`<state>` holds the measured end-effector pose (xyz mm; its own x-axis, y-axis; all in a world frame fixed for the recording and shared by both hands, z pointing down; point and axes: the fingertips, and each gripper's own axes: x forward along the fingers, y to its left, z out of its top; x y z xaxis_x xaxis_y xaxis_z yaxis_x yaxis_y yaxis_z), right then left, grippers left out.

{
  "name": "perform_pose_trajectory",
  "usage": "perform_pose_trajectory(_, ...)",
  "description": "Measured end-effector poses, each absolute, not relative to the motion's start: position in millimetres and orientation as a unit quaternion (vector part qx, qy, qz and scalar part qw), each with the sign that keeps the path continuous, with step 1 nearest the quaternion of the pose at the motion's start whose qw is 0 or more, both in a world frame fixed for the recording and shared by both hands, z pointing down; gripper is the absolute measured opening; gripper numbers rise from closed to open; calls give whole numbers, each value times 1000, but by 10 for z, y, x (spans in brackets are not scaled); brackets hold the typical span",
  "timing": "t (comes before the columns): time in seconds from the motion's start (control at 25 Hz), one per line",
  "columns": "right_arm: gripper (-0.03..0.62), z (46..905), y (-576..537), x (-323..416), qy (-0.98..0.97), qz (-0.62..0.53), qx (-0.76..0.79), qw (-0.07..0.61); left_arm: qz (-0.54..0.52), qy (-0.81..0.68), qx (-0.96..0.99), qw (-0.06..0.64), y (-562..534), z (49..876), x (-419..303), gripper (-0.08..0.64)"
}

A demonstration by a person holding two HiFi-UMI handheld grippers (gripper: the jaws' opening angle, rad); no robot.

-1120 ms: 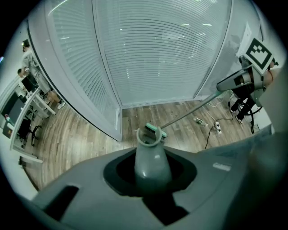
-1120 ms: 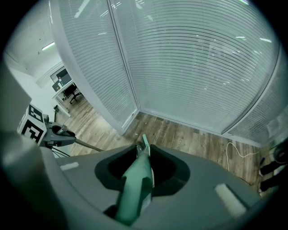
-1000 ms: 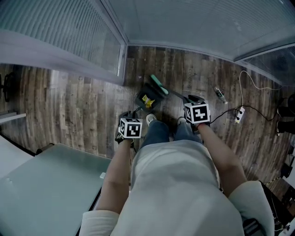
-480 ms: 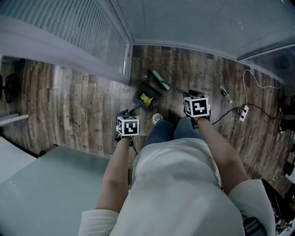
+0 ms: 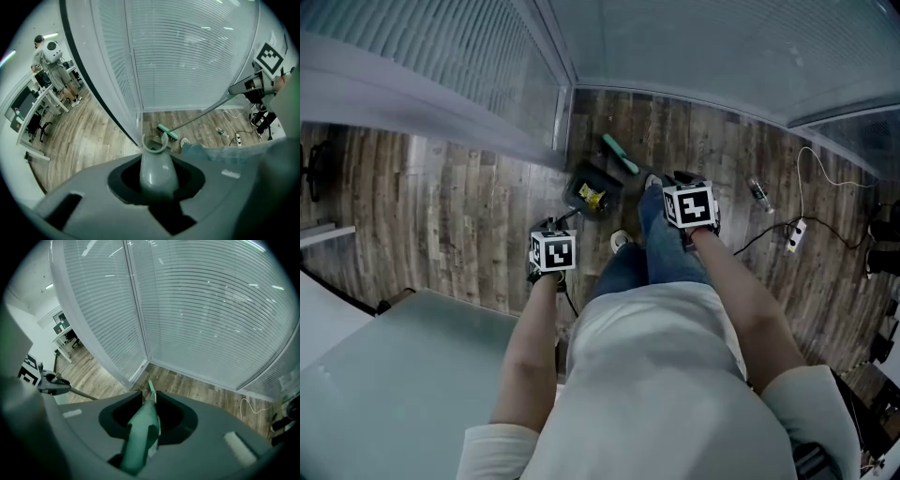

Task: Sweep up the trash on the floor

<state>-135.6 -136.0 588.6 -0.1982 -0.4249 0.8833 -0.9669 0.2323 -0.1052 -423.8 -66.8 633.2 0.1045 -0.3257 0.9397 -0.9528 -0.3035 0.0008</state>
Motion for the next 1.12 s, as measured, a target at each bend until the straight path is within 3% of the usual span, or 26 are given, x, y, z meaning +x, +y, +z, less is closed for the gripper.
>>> perform_pose_trajectory(1.12,103,6264,-1748,-1672,-718,321,413,459,470,-485,652,344,-904,6372,-4217,92)
